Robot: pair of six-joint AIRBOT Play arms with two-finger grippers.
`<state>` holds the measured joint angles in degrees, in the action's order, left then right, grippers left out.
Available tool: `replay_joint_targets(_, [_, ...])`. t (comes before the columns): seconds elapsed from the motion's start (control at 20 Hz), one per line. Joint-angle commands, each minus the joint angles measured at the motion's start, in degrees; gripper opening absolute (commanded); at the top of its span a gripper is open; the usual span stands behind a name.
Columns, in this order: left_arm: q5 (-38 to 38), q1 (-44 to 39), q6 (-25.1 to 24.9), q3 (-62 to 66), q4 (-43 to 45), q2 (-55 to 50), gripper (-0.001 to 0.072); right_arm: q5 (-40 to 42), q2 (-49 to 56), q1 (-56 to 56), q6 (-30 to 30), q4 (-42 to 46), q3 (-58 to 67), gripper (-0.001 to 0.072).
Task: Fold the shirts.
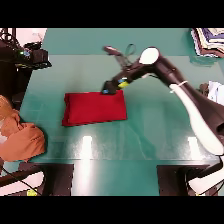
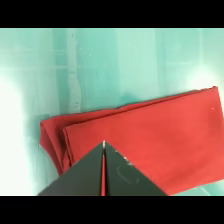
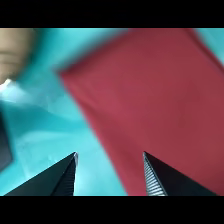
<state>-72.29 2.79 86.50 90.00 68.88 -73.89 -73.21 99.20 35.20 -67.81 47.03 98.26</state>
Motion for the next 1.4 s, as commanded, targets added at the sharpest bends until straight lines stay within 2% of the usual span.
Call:
replay_joint_targets(0.0, [-0.33, 0.20, 0.02, 0.00, -0.15, 0.20, 0.0026, -0.70, -4.33, -10.21, -6.80, 3.67, -12.63, 0.0463])
replay_joint_targets(0.05, [-0.15, 0.04, 0.02, 0.00, -0.17, 0.17, 0.0026, 0.31, -4.72, -12.41, -7.82, 2.95, -15.85, 0.0472])
replay_joint_targets(0.15, [-0.04, 0.04, 0.02, -0.02, -0.68, 0.17, 0.0026, 1.62, -3.96, -15.34, -7.78, -2.12, -21.03, 0.0649])
replay_joint_targets(0.35, [0.31, 0.04, 0.00, -0.02, -0.68, 0.17, 0.0026, 4.33, 1.01, -14.53, -7.52, -10.64, -25.55, 0.0649])
replay_joint_targets(0.55, [0.31, 0.04, -0.02, -0.02, -0.68, 0.20, 0.0026, 4.76, 7.52, -8.92, -6.03, -16.50, -21.86, 0.0644])
replay_joint_targets(0.65, [0.28, 0.04, 0.00, -0.02, -0.68, 0.17, 0.0026, 4.85, 10.75, -5.55, -5.38, -19.41, -17.70, 0.0601])
replay_joint_targets(0.75, [0.24, 0.04, 0.00, -0.02, -0.68, 0.20, 0.0025, 5.66, 13.44, -2.49, -5.14, -20.00, -12.98, 0.0482])
replay_joint_targets(0.8, [0.15, 0.04, 0.00, -0.02, -0.72, 0.20, 0.0026, 6.10, 14.43, -1.42, -4.79, -19.98, -10.91, 0.0372])
replay_joint_targets(0.95, [-0.92, 0.04, 0.00, -0.02, -0.96, 0.20, 0.0026, 6.27, 15.74, -0.20, -2.12, -19.89, -5.68, 0.0103])
replay_joint_targets(1.0, [-1.31, -0.04, 0.00, -0.02, -0.98, 0.20, 0.0025, 6.23, 15.72, -0.44, -1.11, -19.87, -4.26, 0.0053])
replay_joint_targets(1.1, [-1.29, -1.84, 0.00, 0.00, -0.66, 0.20, 0.0025, 5.51, 15.65, -2.14, -0.94, -19.82, -1.22, 0.0015])
replay_joint_targets(1.2, [-1.14, -5.64, 0.00, 0.00, -0.48, 0.20, 0.0025, 5.95, 13.92, -5.51, -0.96, -19.74, 0.15, 0.0015])
replay_joint_targets(1.35, [-0.11, -12.37, 0.02, 0.00, -0.50, 0.20, 0.0025, 5.49, 8.02, -14.49, -3.87, -13.86, 0.31, 0.0015])
